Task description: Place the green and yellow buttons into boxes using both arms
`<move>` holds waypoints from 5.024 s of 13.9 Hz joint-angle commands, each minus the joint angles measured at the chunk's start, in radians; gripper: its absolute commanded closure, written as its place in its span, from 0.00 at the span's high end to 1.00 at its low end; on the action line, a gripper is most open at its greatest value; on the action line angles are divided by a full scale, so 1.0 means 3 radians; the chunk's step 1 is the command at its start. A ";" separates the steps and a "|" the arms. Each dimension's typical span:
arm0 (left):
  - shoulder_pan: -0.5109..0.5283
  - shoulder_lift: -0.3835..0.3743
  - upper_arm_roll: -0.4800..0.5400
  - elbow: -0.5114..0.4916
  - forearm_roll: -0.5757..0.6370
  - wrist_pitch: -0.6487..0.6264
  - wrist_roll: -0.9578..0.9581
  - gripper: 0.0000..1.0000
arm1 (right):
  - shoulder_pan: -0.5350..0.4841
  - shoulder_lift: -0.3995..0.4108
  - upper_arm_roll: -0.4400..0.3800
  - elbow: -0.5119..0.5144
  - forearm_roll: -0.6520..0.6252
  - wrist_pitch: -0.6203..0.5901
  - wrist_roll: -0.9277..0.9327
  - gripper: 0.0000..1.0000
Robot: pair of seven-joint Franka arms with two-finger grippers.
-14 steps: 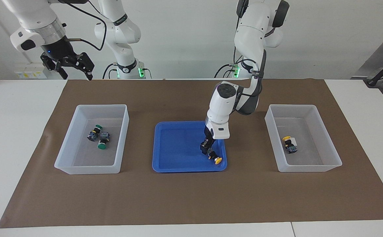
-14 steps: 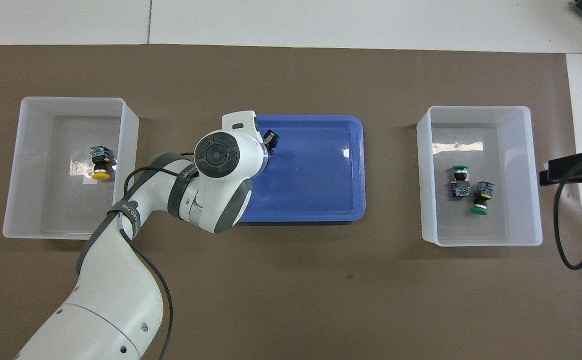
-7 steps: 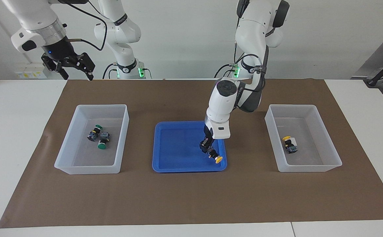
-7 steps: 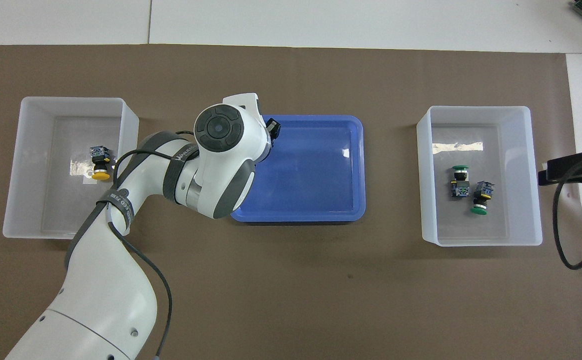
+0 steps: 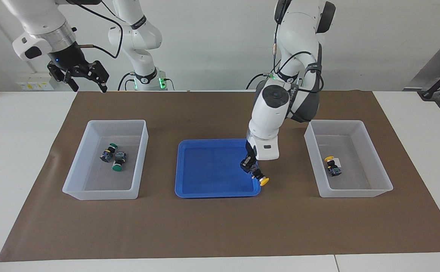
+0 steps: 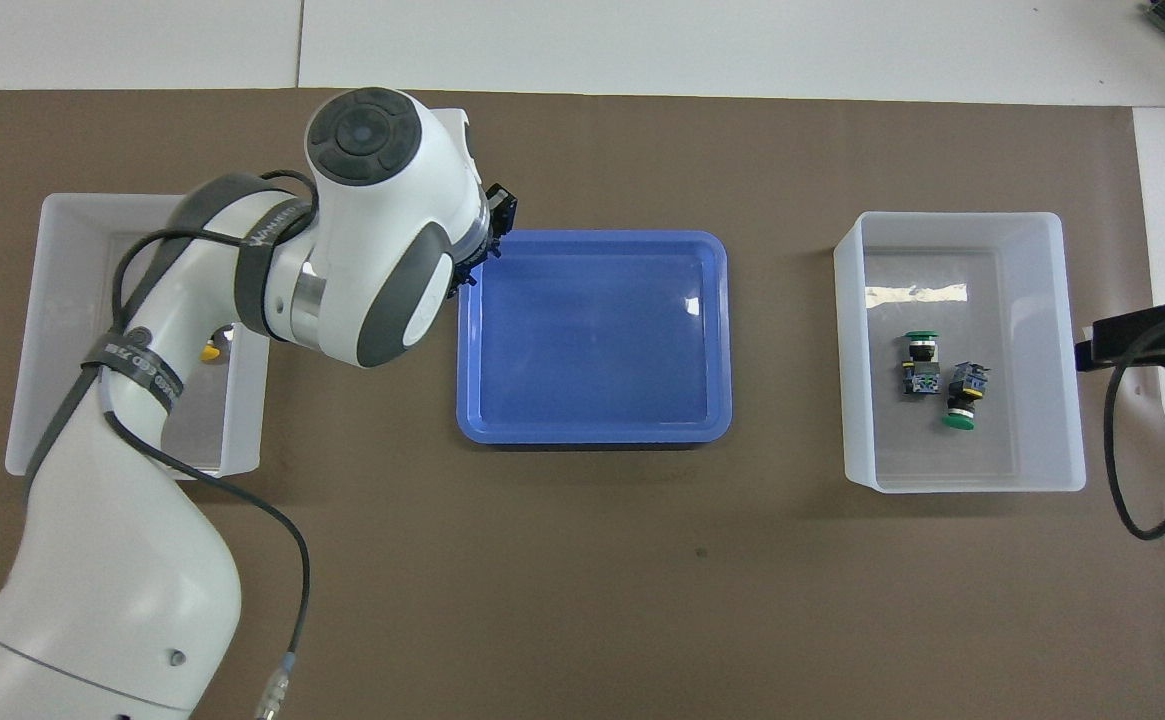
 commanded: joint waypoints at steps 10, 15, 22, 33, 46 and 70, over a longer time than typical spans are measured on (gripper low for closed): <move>0.1653 -0.0626 -0.0007 -0.0254 -0.0058 -0.0721 0.3486 0.00 | 0.0003 -0.0025 0.0022 0.0005 -0.0002 -0.0040 0.0035 1.00; 0.1899 -0.1030 -0.0002 -0.1317 -0.0058 0.0153 0.4070 0.00 | 0.0003 -0.0024 0.0022 0.0010 -0.0002 -0.0040 0.0035 1.00; 0.1894 -0.1338 -0.0002 -0.2342 -0.0053 0.0819 0.4152 0.00 | 0.0003 -0.0025 0.0022 0.0010 -0.0002 -0.0040 0.0035 1.00; 0.1894 -0.0893 -0.0002 -0.2496 -0.0053 0.1592 0.4147 0.00 | 0.0003 -0.0025 0.0022 0.0010 -0.0002 -0.0040 0.0035 1.00; 0.1925 -0.0806 0.0003 -0.1061 0.0044 0.0121 0.4132 0.77 | 0.0003 -0.0025 0.0022 0.0010 -0.0002 -0.0040 0.0035 1.00; 0.1234 -0.1445 -0.0023 -0.0640 0.0264 -0.0888 0.3615 0.98 | 0.0003 -0.0030 0.0022 0.0005 -0.0002 -0.0040 0.0035 1.00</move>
